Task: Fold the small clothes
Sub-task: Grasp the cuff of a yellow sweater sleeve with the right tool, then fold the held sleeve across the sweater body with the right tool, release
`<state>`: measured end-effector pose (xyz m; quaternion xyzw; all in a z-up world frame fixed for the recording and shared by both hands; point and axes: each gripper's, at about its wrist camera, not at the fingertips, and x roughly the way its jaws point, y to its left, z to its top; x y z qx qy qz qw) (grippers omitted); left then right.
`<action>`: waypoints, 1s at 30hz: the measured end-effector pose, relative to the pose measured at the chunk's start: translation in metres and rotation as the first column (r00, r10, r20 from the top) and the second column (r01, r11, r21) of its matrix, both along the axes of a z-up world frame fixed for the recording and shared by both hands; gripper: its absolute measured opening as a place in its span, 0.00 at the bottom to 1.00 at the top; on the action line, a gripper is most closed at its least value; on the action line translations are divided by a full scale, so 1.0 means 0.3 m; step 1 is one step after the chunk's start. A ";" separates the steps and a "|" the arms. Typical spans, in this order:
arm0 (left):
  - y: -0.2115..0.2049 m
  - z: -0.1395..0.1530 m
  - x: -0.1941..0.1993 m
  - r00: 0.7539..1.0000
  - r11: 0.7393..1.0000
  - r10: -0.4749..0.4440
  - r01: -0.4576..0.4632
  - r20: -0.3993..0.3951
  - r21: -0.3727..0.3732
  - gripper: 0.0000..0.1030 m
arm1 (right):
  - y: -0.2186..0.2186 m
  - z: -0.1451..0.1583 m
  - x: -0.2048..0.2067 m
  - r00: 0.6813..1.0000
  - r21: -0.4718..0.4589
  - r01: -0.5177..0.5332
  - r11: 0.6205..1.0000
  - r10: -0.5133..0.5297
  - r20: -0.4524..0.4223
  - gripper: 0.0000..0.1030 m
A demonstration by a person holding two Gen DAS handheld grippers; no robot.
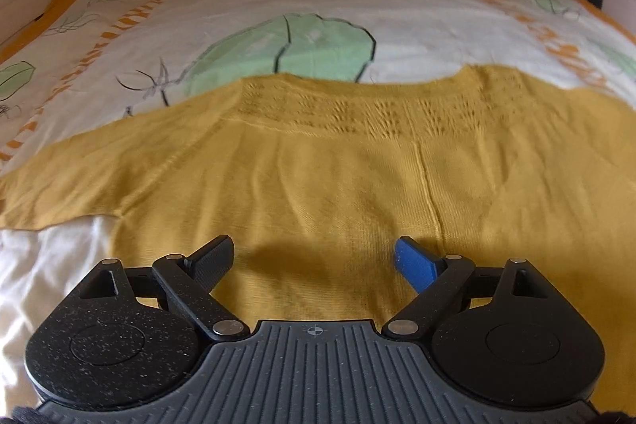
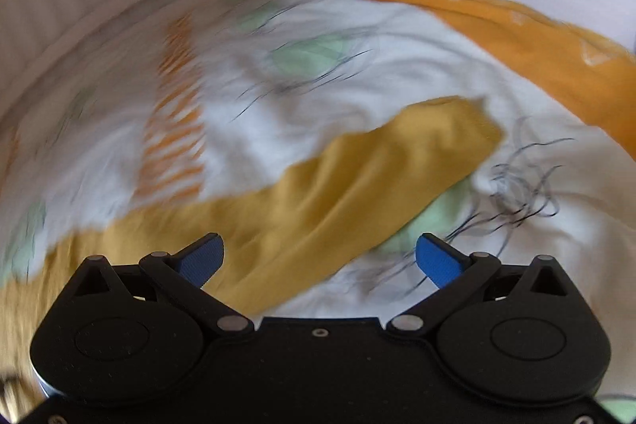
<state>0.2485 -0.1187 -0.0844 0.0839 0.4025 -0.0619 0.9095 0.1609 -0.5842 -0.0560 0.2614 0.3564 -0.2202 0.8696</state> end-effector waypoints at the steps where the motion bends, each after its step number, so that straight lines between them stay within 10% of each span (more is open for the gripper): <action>1: -0.005 -0.010 -0.003 1.000 1.000 0.000 0.000 0.018 -0.003 0.87 | -0.037 -0.010 0.001 1.000 0.026 0.026 0.999 -0.026 0.005 1.00; 16: 0.021 -0.072 -0.022 0.993 0.998 0.038 -0.032 0.113 -0.055 1.00 | -0.313 -0.163 0.000 0.965 0.203 0.216 0.955 -0.241 0.105 0.99; 19: 0.022 -0.078 -0.020 0.993 0.998 0.039 -0.033 0.111 -0.059 1.00 | -0.312 -0.157 0.020 0.969 0.156 0.220 0.963 -0.234 0.078 0.71; 22: 0.021 -0.082 -0.019 0.993 0.998 0.039 -0.033 0.110 -0.060 1.00 | -0.316 -0.148 0.030 0.974 0.123 0.219 0.968 -0.224 0.034 0.22; 30: 0.023 -0.083 -0.017 0.994 0.998 0.039 -0.033 0.105 -0.062 1.00 | -0.234 0.039 0.018 0.984 0.016 0.139 0.990 -0.140 0.111 0.14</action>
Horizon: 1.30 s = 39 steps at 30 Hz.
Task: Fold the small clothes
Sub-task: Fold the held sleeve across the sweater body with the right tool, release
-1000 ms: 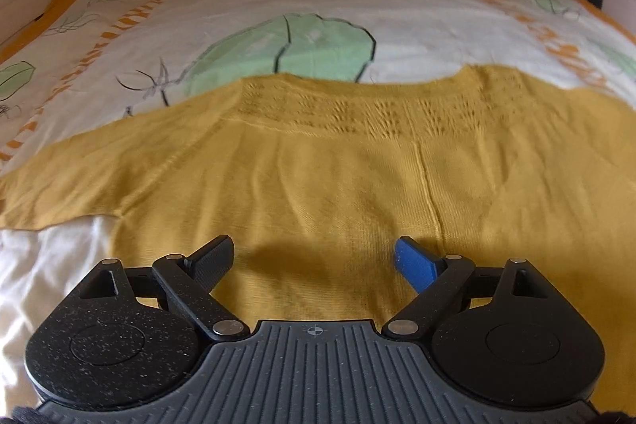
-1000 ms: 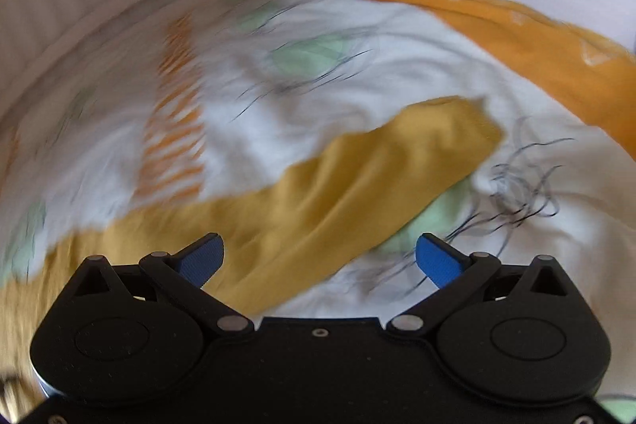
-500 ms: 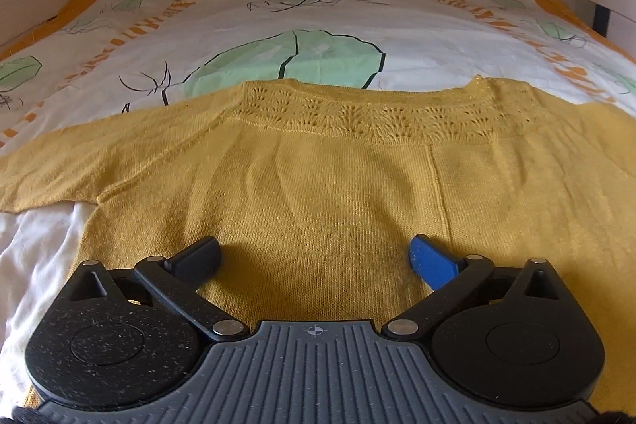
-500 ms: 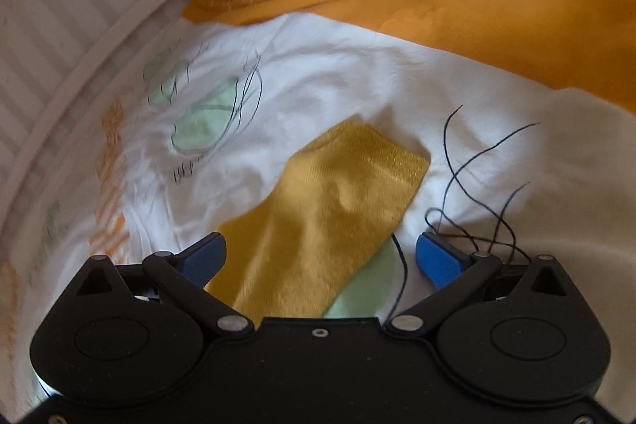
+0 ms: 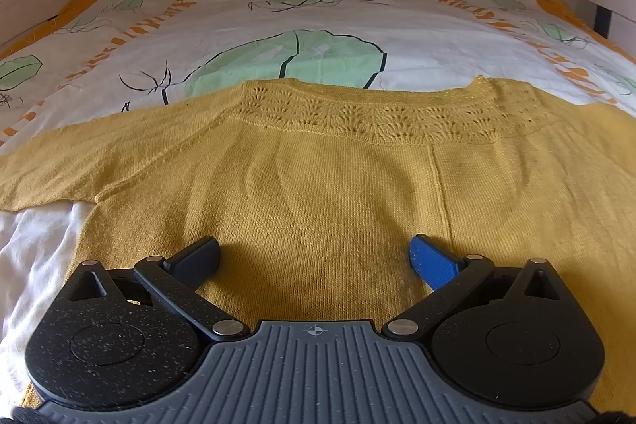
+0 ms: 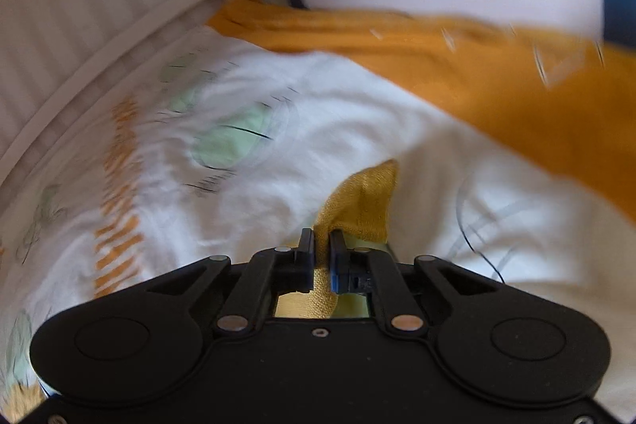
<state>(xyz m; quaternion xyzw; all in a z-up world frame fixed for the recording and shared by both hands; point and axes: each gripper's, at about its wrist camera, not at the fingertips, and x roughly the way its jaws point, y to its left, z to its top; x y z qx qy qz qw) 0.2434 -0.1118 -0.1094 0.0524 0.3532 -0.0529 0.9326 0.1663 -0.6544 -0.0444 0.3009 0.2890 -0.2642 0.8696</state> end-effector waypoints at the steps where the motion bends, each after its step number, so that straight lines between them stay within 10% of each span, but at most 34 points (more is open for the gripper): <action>1: 0.000 0.001 0.001 1.000 1.000 0.000 0.000 -0.002 -0.001 1.00 | 0.021 0.038 0.004 1.000 -0.016 -0.020 1.000 0.020 0.013 0.14; 16: 0.182 0.128 0.052 0.985 0.981 -0.090 0.063 -0.144 -0.184 0.82 | 0.676 0.423 0.226 0.888 -0.089 -0.415 0.905 0.425 0.178 0.14; 25: 0.476 0.241 0.010 0.996 0.964 -0.006 -0.019 -0.093 -0.264 0.82 | 1.200 0.236 0.408 0.754 -0.078 -0.634 0.769 0.638 0.156 0.14; 39: 0.648 0.253 0.038 0.993 0.939 0.028 -0.067 -0.119 -0.336 0.81 | 1.610 -0.042 0.334 0.646 -0.111 -0.758 0.643 0.763 0.016 0.32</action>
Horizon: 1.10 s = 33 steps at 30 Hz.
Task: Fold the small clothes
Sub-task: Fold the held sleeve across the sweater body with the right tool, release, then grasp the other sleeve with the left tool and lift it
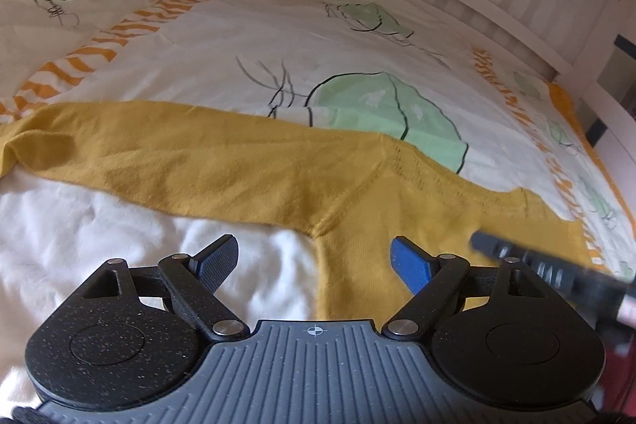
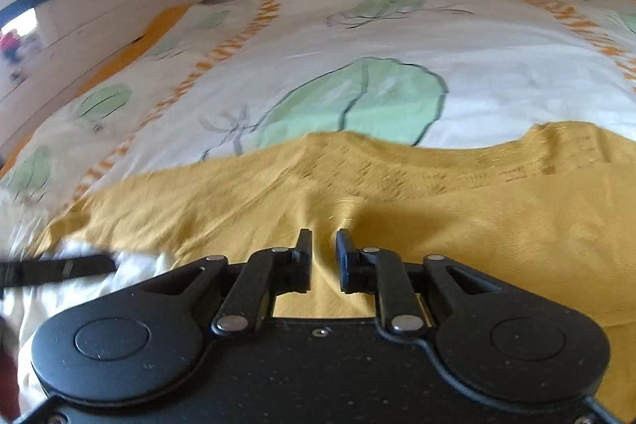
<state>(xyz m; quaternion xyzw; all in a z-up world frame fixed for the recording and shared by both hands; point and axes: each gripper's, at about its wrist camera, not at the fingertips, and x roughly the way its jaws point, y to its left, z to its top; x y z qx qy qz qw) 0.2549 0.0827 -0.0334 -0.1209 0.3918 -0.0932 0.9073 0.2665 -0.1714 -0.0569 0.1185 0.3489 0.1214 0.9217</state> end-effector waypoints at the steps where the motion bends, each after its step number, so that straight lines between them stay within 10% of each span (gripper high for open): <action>1: -0.010 0.006 0.010 1.000 1.000 -0.006 0.006 0.000 -0.008 0.81 | -0.001 0.005 -0.019 1.000 -0.003 -0.010 1.000 0.010 0.013 0.40; 3: -0.030 0.006 0.024 1.000 1.000 -0.023 0.023 0.001 -0.021 0.81 | -0.004 0.019 -0.061 0.999 -0.015 -0.015 1.000 0.016 0.052 0.61; 19: -0.331 -0.129 0.151 0.975 0.984 -0.178 0.177 -0.133 -0.026 0.69 | -0.163 -0.037 -0.357 0.996 -0.197 0.067 0.978 -0.054 0.068 0.74; 25: -0.358 -0.148 0.172 0.977 0.986 -0.164 0.166 -0.134 0.002 0.54 | -0.166 -0.096 -0.383 0.997 -0.198 0.072 0.978 -0.063 0.052 0.82; 30: -0.366 -0.144 0.178 0.985 0.991 -0.131 0.134 -0.114 0.019 0.16 | -0.155 -0.114 -0.374 0.998 -0.202 0.051 0.978 -0.041 0.051 0.96; 33: -0.390 -0.119 0.163 0.988 0.988 -0.143 0.147 -0.062 0.054 0.09 | -0.161 -0.122 -0.384 0.998 -0.189 0.052 0.981 -0.042 0.056 0.96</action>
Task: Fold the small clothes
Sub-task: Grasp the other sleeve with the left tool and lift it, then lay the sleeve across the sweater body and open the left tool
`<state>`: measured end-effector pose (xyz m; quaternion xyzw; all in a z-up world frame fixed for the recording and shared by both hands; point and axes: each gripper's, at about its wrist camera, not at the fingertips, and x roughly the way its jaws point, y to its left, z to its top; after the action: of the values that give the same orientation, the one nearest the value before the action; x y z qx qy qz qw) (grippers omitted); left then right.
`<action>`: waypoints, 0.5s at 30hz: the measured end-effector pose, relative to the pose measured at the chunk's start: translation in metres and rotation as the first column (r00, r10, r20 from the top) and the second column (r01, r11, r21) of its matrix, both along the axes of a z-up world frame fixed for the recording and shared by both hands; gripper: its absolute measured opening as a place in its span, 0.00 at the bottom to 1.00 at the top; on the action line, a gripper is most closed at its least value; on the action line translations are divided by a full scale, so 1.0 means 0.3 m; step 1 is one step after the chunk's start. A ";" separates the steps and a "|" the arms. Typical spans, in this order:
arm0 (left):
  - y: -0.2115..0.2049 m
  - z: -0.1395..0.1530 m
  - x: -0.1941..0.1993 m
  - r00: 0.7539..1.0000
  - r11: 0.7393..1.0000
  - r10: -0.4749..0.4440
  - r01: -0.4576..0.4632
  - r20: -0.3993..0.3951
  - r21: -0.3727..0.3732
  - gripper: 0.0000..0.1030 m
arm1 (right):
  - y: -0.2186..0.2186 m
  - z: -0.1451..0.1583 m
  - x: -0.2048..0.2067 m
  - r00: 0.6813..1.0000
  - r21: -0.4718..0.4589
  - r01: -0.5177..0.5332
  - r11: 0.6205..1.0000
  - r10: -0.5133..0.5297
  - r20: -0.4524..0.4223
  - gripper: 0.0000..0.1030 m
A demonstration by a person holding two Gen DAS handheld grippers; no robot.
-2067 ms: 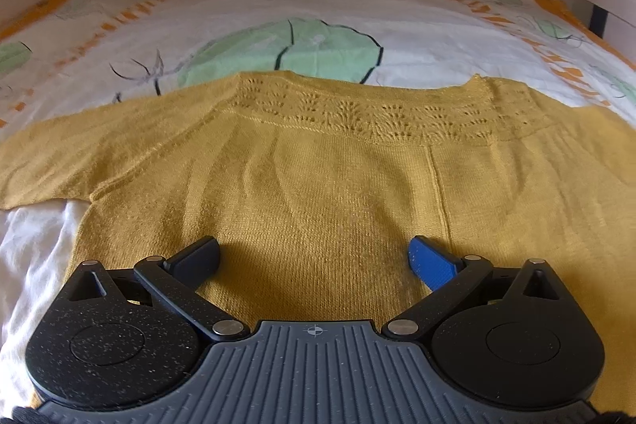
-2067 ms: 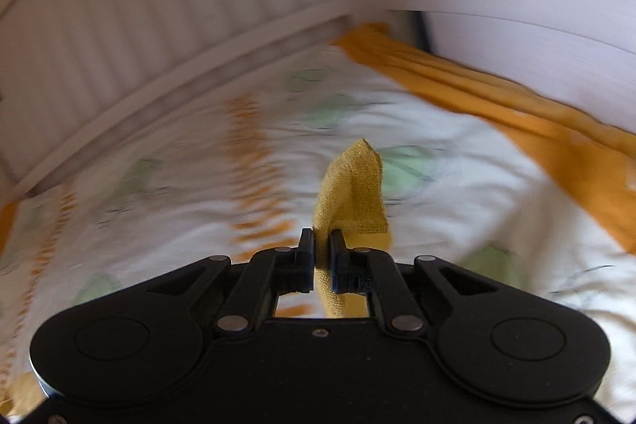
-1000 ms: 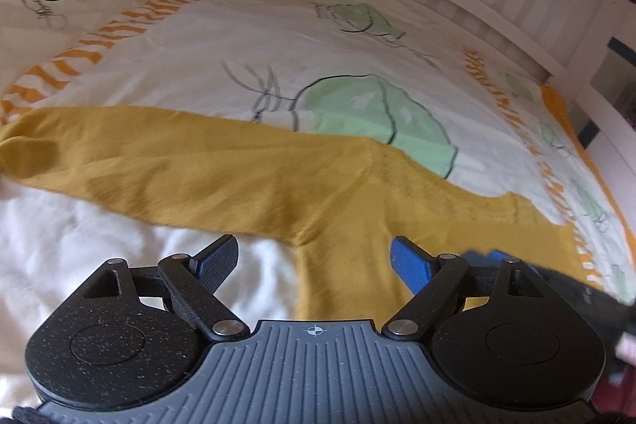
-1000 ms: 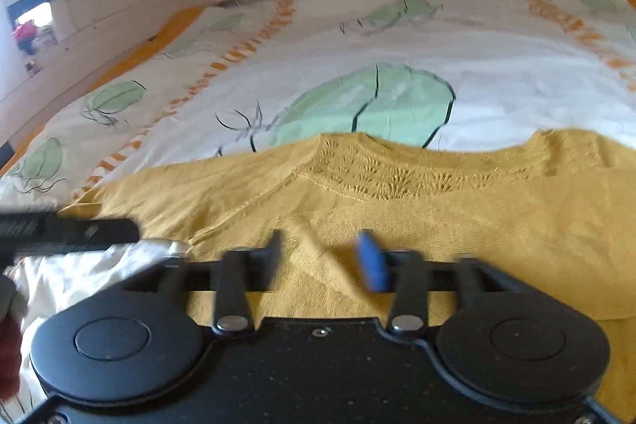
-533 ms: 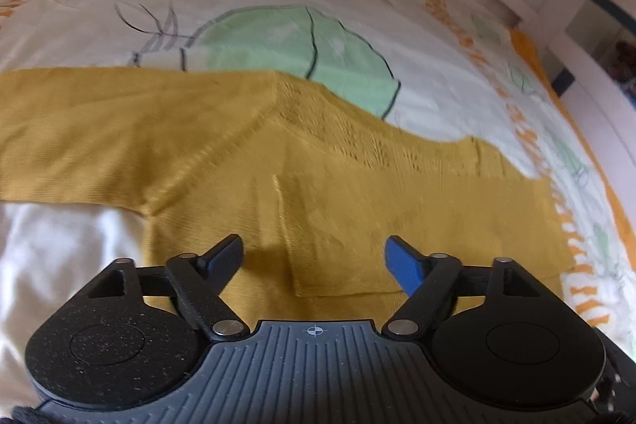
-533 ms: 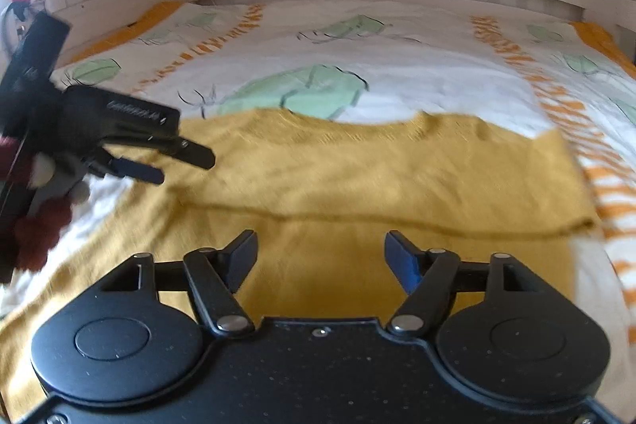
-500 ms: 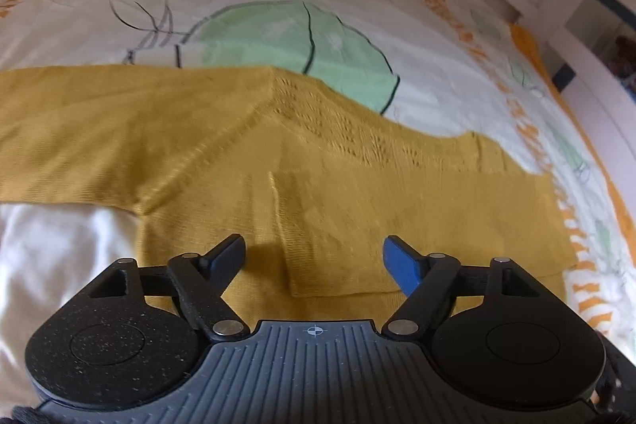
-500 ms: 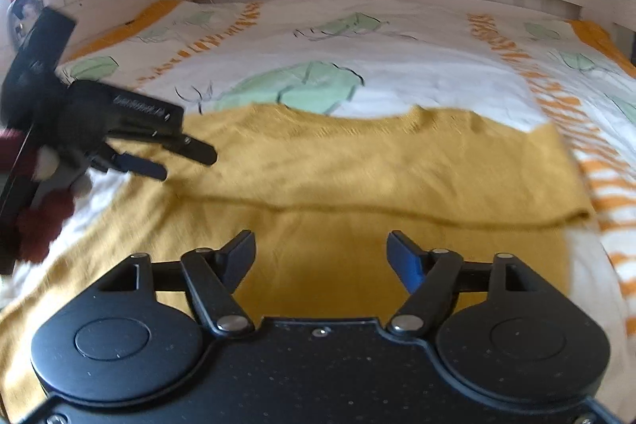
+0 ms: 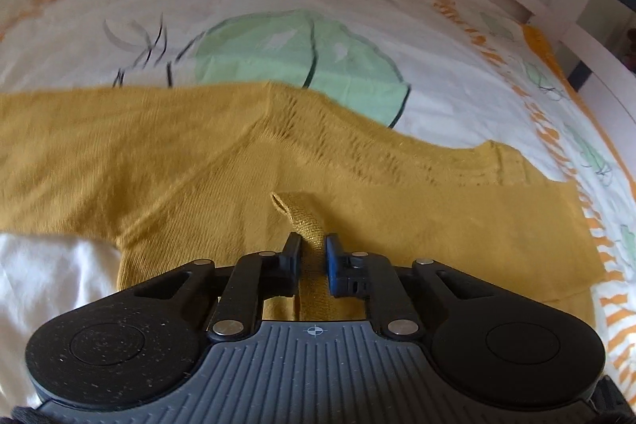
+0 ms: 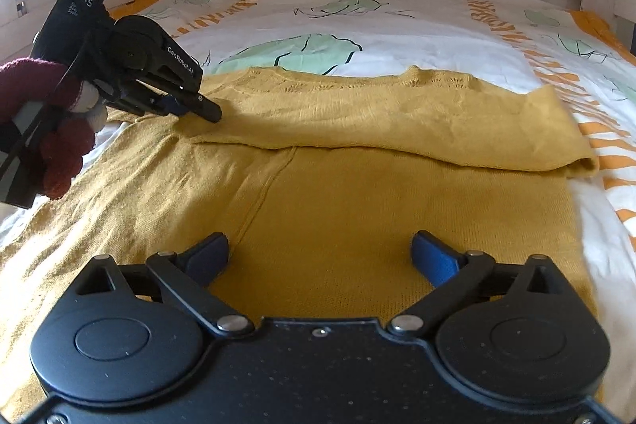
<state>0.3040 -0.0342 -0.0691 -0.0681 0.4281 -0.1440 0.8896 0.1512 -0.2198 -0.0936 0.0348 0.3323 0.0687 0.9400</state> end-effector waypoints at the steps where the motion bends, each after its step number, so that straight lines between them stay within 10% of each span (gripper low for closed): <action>1: -0.015 0.013 -0.007 1.000 1.000 -0.013 0.013 0.021 0.024 0.07 | -0.003 0.002 -0.001 1.000 0.006 0.000 1.000 0.000 0.001 0.96; 15: 0.089 0.170 0.063 0.987 0.995 0.026 -0.040 0.160 0.088 0.07 | 0.001 0.004 -0.001 1.000 0.006 -0.004 1.000 0.004 -0.002 0.99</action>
<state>0.3230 -0.0075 -0.0182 -0.0231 0.3608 -0.1146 0.9253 0.1510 -0.2194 -0.0925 0.0371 0.3332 0.0716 0.9394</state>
